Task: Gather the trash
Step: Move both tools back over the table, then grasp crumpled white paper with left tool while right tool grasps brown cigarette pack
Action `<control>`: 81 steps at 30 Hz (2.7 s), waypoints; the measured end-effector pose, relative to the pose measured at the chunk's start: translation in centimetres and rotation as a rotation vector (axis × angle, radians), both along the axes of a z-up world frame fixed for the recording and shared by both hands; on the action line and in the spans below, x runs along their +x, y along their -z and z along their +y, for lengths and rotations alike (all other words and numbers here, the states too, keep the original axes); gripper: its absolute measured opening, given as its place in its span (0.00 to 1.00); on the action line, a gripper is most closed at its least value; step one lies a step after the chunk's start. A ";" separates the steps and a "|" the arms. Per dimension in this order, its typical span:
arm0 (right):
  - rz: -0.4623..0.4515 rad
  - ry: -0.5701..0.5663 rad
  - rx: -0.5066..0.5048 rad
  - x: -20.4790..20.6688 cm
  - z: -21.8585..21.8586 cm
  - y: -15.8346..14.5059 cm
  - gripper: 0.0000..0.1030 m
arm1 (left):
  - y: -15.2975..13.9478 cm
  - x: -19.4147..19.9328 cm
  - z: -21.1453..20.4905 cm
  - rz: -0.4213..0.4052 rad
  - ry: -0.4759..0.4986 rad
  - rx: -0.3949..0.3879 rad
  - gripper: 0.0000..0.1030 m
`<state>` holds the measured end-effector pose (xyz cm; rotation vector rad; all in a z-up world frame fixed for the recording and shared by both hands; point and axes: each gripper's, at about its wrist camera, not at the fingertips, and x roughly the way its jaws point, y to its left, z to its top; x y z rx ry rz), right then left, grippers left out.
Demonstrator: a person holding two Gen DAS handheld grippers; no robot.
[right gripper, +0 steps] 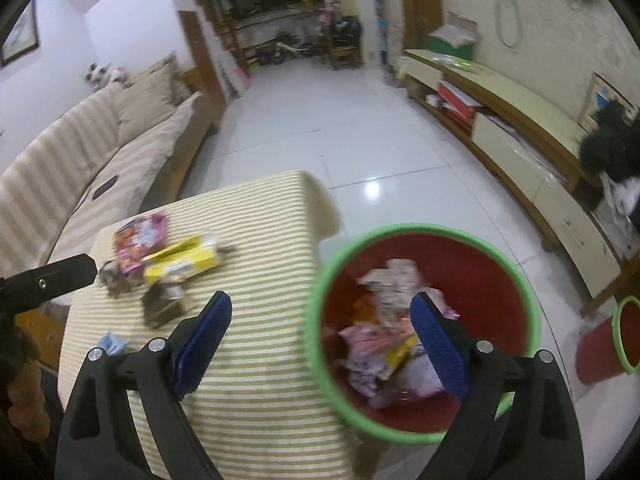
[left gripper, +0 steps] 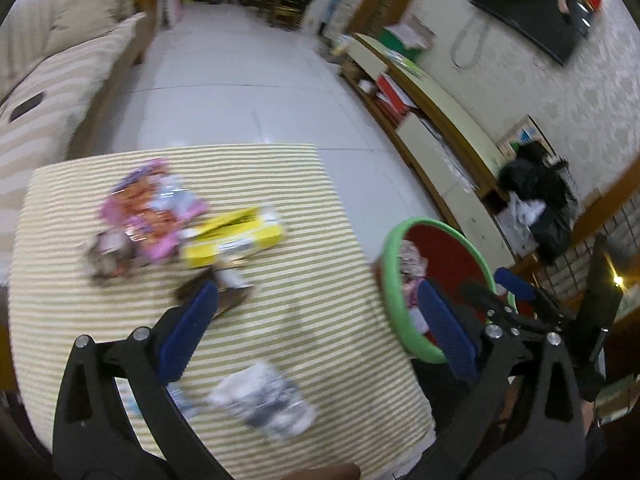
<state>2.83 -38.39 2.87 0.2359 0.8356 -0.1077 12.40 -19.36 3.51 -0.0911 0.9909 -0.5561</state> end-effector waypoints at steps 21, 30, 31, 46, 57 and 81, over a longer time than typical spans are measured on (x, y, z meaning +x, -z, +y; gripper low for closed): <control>0.023 -0.236 -0.050 2.8 13.8 -1.0 0.85 | 0.5 -0.4 17.0 0.004 -0.241 -0.041 0.95; 0.082 -0.292 -0.055 5.1 16.2 1.3 0.85 | 2.4 2.1 16.4 0.041 -0.211 -0.013 0.95; 0.090 -0.298 -0.058 5.5 16.4 1.6 0.85 | 2.6 2.5 16.3 0.044 -0.206 -0.010 0.95; 0.242 -0.339 -0.087 11.8 17.8 9.1 0.85 | 9.0 8.4 15.0 0.117 -0.177 0.085 0.95; 0.309 -0.375 -0.114 14.1 18.3 12.2 0.85 | 12.0 11.3 14.1 0.148 -0.164 0.116 0.95; 0.329 -0.494 -0.185 14.0 19.5 12.2 0.73 | 12.5 11.9 14.3 0.144 -0.160 0.128 0.37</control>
